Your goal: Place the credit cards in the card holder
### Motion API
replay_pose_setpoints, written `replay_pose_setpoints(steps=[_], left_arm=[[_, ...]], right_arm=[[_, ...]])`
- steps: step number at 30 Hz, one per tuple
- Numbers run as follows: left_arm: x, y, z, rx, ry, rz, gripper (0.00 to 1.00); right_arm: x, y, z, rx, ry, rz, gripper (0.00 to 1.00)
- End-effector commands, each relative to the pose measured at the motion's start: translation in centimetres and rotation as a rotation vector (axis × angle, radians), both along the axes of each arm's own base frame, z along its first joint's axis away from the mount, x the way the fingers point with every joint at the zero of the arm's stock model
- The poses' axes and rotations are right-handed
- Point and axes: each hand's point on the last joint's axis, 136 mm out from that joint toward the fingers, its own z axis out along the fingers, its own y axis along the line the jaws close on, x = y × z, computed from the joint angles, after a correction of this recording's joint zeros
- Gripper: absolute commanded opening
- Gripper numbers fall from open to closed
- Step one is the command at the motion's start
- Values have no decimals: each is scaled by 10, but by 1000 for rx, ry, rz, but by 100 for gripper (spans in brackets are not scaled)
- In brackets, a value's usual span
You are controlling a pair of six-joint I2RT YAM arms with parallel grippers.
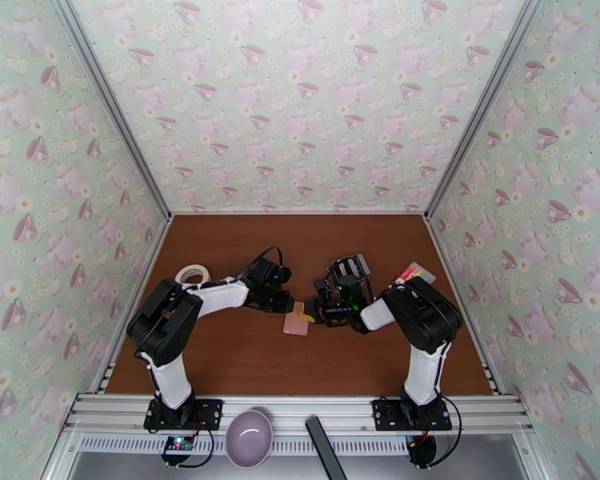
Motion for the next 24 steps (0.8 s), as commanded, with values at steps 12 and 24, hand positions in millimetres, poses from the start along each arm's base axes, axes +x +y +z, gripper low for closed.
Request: replay_pose_setpoints(steps=[12, 24], left_arm=[[5, -7, 0, 14, -9, -4, 19], [5, -8, 0, 4, -5, 3, 19]], right_arm=[[-6, 9, -14, -38, 27, 34, 6], [-17, -9, -52, -258, 80, 49, 3]])
